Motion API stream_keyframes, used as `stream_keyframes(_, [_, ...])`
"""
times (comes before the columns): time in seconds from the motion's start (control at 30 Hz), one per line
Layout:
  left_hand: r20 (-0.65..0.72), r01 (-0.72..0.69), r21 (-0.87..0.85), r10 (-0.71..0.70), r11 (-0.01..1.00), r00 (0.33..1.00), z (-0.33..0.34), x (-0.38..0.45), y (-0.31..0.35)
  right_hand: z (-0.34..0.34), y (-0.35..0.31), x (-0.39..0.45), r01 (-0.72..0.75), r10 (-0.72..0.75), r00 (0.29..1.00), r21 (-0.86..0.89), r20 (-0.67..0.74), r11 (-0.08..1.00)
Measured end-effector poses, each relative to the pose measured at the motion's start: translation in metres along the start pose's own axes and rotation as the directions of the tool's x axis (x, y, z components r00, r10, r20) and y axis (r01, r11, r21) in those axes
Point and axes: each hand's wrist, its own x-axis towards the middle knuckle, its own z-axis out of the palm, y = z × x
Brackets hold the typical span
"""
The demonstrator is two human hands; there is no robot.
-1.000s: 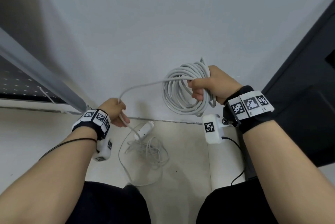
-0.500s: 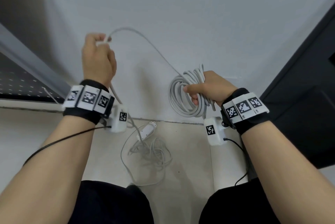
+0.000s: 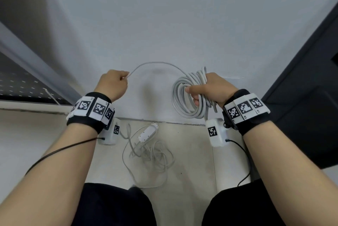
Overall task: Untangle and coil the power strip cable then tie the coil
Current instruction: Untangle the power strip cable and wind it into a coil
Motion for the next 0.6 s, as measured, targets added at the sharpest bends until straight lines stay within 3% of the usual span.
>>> stream_keyframes(0.13, [0.125, 0.09, 0.169, -0.112, 0.981, 0.986, 0.006, 0.0, -0.006, -0.001, -0.003, -0.001, 0.032, -0.032, 0.999, 0.007, -0.009, 0.999])
stream_keyframes(0.3, [0.383, -0.077, 0.375, -0.079, 0.924, 0.921, 0.01, -0.013, 0.013, 0.001, -0.003, -0.001, 0.054, -0.053, 0.997, 0.024, -0.05, 0.998])
stream_keyframes(0.47, [0.625, -0.321, 0.213, 0.124, 0.923, 0.771, 0.028, -0.036, 0.052, 0.009, -0.001, 0.001, 0.07, -0.07, 0.998, -0.031, 0.008, 0.997])
stream_keyframes(0.6, [0.628, -0.37, 0.002, 0.287, 0.929, 0.723, 0.031, -0.046, 0.073, 0.02, -0.001, 0.0, 0.089, -0.08, 0.995, -0.141, 0.067, 0.986])
